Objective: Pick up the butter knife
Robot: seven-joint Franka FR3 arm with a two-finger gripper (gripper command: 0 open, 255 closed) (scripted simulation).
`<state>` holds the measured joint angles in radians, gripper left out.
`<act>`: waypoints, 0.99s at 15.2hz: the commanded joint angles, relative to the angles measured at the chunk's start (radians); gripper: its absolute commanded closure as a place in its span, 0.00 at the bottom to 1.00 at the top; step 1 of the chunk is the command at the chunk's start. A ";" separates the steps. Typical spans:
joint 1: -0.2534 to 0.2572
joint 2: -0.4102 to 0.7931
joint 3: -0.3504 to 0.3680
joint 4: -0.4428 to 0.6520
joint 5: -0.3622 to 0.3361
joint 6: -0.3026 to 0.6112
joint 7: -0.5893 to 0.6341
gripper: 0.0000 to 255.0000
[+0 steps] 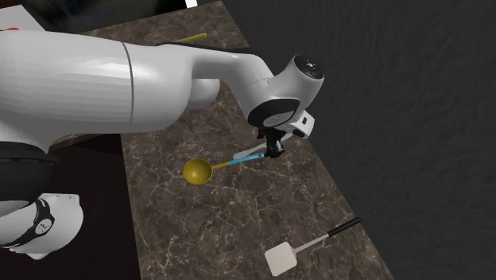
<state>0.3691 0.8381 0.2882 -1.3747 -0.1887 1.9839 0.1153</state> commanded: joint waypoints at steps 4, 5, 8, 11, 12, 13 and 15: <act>0.008 0.013 0.001 0.000 0.003 0.009 0.005 1.00; 0.007 0.007 0.002 -0.012 0.003 0.015 0.008 1.00; 0.002 0.002 0.001 -0.025 0.003 0.023 0.005 1.00; -0.001 -0.011 0.005 -0.002 0.007 -0.013 -0.001 1.00; -0.001 -0.019 0.006 -0.002 0.009 -0.021 -0.002 1.00; -0.002 -0.027 0.008 -0.002 0.010 -0.029 -0.002 1.00; -0.004 -0.042 0.010 0.001 0.014 -0.046 -0.003 1.00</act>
<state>0.3658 0.8042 0.2970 -1.3753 -0.1768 1.9475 0.1127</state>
